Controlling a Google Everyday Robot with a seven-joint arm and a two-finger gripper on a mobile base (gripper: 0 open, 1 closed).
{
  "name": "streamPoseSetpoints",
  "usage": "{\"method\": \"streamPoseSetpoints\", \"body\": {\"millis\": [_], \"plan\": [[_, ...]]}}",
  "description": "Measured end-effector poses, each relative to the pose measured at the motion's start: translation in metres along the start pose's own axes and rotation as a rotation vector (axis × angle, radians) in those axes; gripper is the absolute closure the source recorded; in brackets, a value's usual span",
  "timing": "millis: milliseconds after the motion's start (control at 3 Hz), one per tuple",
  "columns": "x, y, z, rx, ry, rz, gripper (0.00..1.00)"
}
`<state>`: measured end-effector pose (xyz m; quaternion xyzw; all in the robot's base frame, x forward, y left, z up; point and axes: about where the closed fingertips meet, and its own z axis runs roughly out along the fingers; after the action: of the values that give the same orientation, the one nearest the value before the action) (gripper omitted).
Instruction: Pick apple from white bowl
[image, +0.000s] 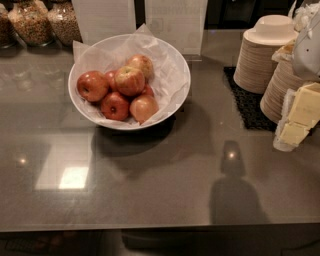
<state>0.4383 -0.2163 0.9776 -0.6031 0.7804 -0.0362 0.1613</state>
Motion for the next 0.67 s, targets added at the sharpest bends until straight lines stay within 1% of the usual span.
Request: {"method": "streamPoseSetpoints", "body": {"millis": [333, 667], "plan": [[0.0, 0.0, 0.0, 0.0, 0.0, 0.0, 0.0], [-0.01, -0.024, 0.0, 0.003, -0.048, -0.045, 0.0]]}}
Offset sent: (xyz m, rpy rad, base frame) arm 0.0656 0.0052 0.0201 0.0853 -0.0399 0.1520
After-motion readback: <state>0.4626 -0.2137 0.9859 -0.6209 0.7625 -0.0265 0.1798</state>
